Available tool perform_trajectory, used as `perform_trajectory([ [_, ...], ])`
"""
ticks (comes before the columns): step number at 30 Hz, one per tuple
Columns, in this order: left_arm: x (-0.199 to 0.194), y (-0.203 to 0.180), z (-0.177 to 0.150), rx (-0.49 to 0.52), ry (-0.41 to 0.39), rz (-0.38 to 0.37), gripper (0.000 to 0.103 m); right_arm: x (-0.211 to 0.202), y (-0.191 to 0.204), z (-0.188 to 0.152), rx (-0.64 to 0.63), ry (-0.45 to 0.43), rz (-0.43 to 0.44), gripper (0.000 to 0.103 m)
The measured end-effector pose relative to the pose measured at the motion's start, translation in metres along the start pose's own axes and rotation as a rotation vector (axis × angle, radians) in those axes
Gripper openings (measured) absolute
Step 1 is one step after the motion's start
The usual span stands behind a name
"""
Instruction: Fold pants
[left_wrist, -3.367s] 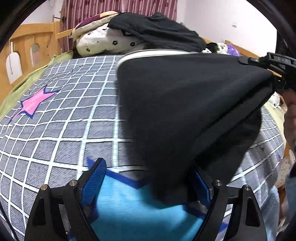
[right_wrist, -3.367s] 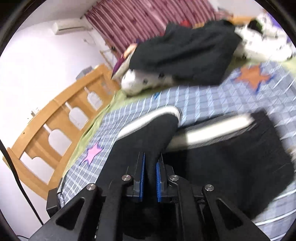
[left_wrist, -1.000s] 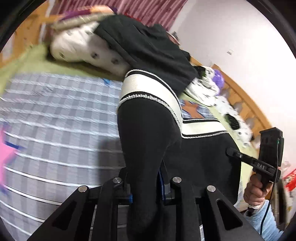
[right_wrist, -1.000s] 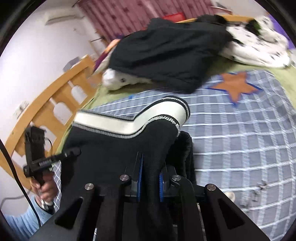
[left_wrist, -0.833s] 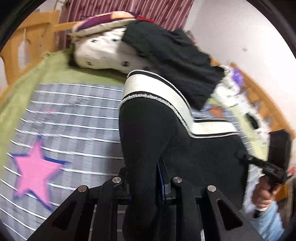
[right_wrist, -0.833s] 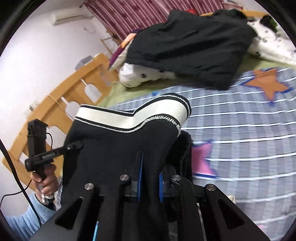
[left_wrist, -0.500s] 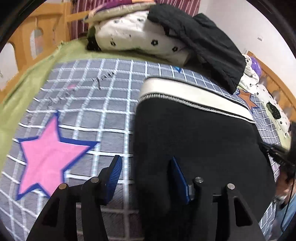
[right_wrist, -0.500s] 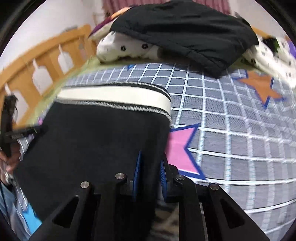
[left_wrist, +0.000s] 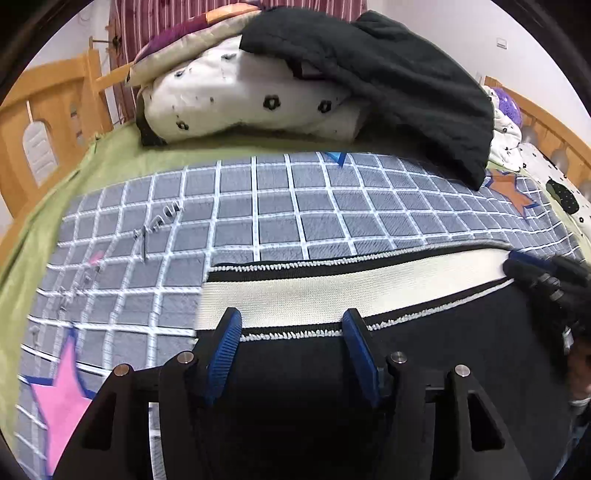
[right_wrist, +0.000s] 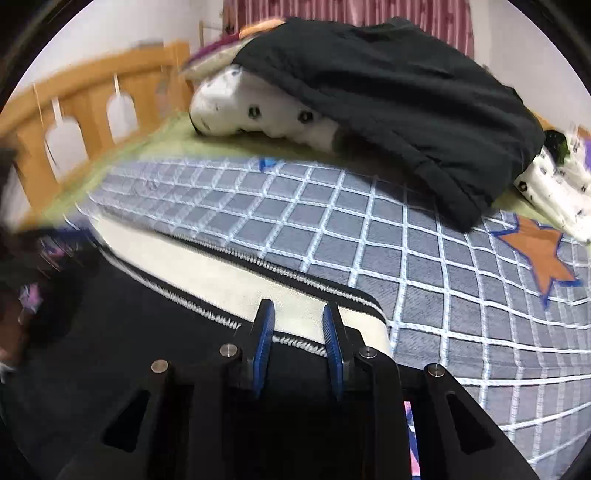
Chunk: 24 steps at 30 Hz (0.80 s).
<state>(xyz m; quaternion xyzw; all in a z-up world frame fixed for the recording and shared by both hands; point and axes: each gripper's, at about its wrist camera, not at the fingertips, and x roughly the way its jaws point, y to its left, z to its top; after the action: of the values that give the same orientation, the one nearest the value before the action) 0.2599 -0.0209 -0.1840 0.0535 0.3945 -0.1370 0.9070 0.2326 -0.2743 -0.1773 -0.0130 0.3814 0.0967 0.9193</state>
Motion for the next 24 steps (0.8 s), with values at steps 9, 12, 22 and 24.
perform_trajectory([
  [9,-0.005,-0.001,0.0,0.013,-0.006,-0.006,0.061,0.001,0.001,0.0,-0.007,0.001,-0.018,0.026],
  [12,-0.024,-0.01,-0.01,0.06,0.048,-0.036,0.068,-0.014,0.009,0.0,-0.041,0.037,-0.082,0.039],
  [22,-0.129,0.0,-0.146,0.079,0.005,-0.111,0.069,-0.11,0.043,-0.11,0.013,0.075,-0.078,0.043],
  [24,-0.146,0.008,-0.166,0.06,0.012,-0.138,0.069,-0.123,0.048,-0.131,0.041,0.074,-0.088,0.045],
])
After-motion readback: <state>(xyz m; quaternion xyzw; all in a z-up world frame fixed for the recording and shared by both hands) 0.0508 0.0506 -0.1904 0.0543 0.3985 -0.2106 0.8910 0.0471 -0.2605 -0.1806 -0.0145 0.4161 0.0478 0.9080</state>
